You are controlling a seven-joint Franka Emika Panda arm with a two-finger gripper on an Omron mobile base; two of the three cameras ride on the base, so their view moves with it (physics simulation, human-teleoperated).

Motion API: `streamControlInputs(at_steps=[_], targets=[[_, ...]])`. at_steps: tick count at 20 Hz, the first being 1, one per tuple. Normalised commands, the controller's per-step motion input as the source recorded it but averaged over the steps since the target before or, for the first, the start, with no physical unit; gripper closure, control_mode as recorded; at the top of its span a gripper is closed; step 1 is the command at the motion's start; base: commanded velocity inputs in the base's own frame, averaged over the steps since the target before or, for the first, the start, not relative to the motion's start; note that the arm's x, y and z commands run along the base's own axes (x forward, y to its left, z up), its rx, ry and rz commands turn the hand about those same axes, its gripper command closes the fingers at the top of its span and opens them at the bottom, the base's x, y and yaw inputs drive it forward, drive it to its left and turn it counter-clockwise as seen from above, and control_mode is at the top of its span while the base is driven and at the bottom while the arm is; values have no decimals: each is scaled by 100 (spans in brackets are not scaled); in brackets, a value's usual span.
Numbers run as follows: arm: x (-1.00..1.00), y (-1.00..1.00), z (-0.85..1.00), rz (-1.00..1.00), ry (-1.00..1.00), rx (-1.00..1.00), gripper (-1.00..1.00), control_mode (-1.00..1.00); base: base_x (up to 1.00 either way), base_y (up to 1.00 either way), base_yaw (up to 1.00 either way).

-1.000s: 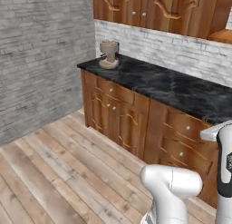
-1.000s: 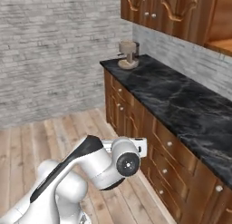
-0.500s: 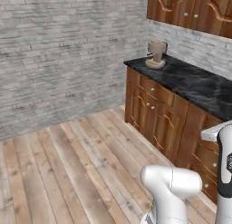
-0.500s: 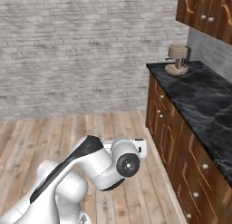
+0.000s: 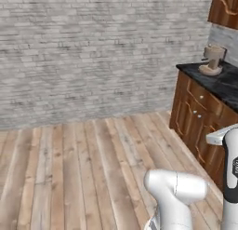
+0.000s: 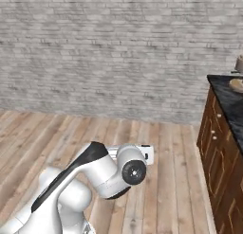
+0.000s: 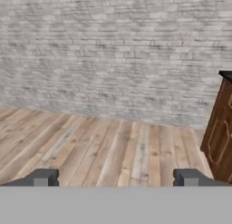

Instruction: Four empty soda cans are scattered around the kitchen. Gather all the cans and cluster them next to the stove for recycling.

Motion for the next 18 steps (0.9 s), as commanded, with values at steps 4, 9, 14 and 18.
streamControlInputs(at_steps=[4,9,14,18], targets=[[0,0,0,0,0,0,-100,100,-4,0,50],[0,0,0,0,0,0,-100,100,-3,0,50],[0,0,0,0,0,0,-100,100,-3,0,50],[0,0,0,0,0,0,-100,100,-4,0,50]])
